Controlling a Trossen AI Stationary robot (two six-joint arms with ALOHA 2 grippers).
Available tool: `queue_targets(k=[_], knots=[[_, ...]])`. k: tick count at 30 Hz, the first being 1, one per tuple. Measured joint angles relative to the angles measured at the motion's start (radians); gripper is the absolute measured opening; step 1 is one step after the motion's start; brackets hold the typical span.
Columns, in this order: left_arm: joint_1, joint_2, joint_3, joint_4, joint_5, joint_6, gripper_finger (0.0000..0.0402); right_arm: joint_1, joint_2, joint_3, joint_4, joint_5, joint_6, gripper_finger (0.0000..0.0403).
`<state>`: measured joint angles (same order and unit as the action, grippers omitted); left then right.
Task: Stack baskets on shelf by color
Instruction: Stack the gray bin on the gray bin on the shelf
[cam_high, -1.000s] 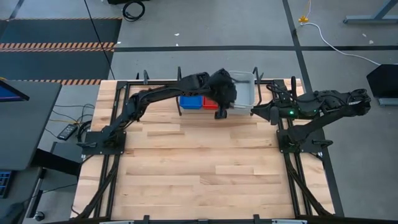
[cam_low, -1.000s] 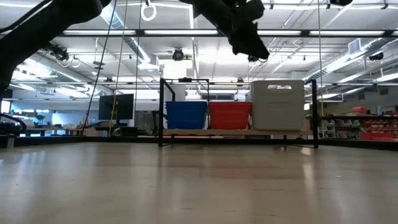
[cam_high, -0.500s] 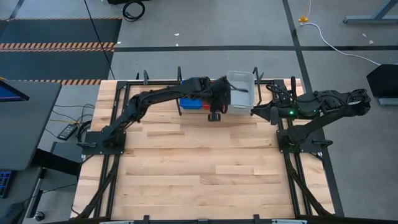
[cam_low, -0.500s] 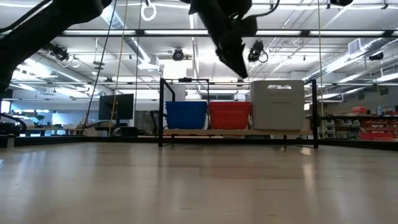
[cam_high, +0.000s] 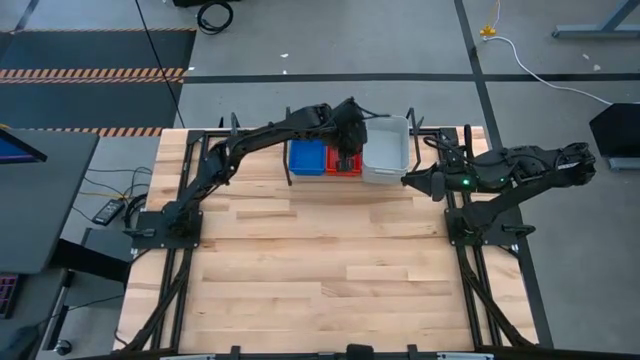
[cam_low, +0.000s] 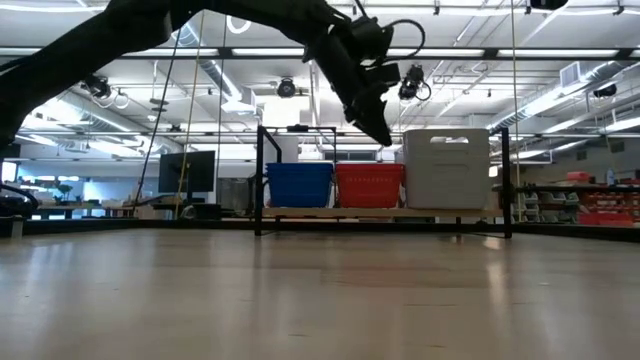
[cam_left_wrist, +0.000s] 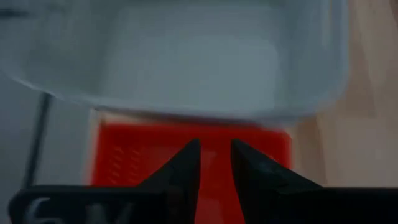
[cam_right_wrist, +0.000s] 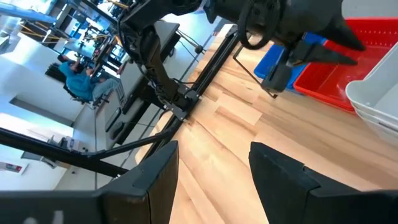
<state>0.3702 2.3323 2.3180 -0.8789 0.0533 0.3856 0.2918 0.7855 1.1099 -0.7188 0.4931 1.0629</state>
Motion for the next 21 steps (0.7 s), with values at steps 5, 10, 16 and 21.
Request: queue_targets(k=[5,10,16,21], knots=[[-0.031,0.024,-0.003,-0.039,0.017,0.03,0.0093,0.002,0.007,0.0,-0.001,-0.003,0.013,0.02],[-0.063,0.02,-0.002,0.023,0.019,0.052,0.0093,0.002,0.013,0.0,-0.001,-0.005,0.013,0.02],[-0.069,0.021,-0.002,0.049,0.018,0.052,0.0094,0.002,0.016,0.0,-0.001,-0.005,0.013,0.02],[-0.053,0.021,-0.002,0.041,-0.01,0.045,0.0094,0.002,0.016,0.0,-0.001,-0.006,0.016,0.02]])
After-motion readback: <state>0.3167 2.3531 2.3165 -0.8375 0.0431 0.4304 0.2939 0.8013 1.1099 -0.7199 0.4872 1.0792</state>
